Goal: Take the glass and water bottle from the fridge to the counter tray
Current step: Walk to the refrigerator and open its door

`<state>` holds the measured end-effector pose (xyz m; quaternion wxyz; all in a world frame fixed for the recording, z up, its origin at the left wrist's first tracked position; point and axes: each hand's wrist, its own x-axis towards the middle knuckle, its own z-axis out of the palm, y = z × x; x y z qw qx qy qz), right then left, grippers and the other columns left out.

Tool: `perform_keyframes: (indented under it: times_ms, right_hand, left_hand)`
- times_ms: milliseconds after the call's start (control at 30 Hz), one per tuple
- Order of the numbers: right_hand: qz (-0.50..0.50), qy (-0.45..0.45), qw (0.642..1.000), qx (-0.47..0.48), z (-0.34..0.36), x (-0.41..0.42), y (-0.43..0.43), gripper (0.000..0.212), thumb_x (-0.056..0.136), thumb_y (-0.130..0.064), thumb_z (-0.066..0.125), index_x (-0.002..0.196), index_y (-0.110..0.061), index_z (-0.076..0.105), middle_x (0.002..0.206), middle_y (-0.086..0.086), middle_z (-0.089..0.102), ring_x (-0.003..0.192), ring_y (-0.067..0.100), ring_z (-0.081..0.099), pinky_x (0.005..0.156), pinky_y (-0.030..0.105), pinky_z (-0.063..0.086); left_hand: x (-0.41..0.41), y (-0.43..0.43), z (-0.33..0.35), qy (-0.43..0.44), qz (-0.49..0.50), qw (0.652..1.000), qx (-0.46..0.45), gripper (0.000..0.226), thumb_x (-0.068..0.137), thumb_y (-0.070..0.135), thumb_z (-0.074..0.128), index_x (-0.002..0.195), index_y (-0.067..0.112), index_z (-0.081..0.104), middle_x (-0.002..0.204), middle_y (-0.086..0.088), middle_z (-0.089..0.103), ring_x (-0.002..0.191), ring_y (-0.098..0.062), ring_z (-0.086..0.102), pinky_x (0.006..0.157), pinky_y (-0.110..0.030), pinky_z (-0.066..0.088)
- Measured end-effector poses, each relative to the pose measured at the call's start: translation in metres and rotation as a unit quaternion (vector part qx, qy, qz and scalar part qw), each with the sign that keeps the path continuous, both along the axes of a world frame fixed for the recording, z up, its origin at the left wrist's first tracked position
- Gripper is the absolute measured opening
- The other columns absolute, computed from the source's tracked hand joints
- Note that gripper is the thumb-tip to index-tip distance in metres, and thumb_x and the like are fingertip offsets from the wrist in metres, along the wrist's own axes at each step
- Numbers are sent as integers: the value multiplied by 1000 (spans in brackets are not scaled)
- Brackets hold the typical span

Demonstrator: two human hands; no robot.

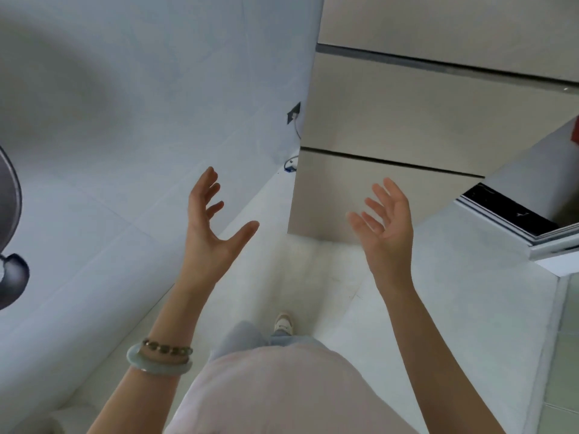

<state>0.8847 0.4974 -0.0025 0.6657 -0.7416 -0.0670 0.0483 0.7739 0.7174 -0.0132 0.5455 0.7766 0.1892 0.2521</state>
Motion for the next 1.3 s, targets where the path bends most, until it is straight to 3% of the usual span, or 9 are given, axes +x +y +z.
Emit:
perform_keyframes:
  times_ms: [367, 700, 900, 1200, 1300]
  right_hand:
    - [-25, 0, 1000, -3, -4, 51, 36, 64, 83, -8, 71, 136, -27, 41, 139, -3, 50, 121, 8, 53, 102, 29, 46]
    - [-129, -12, 992, 5, 5, 84, 88, 67, 82, -8, 72, 138, -26, 40, 137, -7, 51, 120, 6, 54, 96, 20, 47]
    - [-193, -30, 981, 12, 12, 92, 113, 69, 82, -7, 73, 139, -25, 39, 138, -6, 50, 121, 8, 53, 98, 25, 47]
    - [-232, -32, 972, 14, 9, 89, 122, 70, 81, -10, 74, 140, -27, 40, 137, -9, 51, 120, 6, 54, 99, 26, 47]
    - [-226, -32, 974, 8, 9, 89, 118, 70, 80, -11, 74, 139, -30, 40, 137, -9, 51, 120, 5, 53, 100, 27, 47]
  left_hand:
    - [66, 48, -3, 9, -20, 1000, 20, 90, 74, 22, 77, 148, 21, 26, 151, 3, 35, 134, -5, 41, 102, -17, 41]
    - [162, 113, 10, -9, -129, 991, 25, 90, 76, 23, 77, 150, 20, 25, 153, 3, 33, 136, -8, 40, 105, -18, 40]
    - [210, 137, 23, -28, -204, 978, 36, 89, 78, 18, 77, 150, 14, 24, 153, -4, 32, 137, -14, 39, 107, -24, 41]
    - [225, 145, 24, -24, -239, 971, 15, 89, 76, 16, 77, 149, 15, 25, 149, -1, 34, 136, -15, 40, 110, -33, 41]
    - [224, 141, 22, -24, -242, 970, 11, 90, 75, 19, 76, 149, 16, 25, 147, 3, 35, 136, -13, 40, 109, -30, 41]
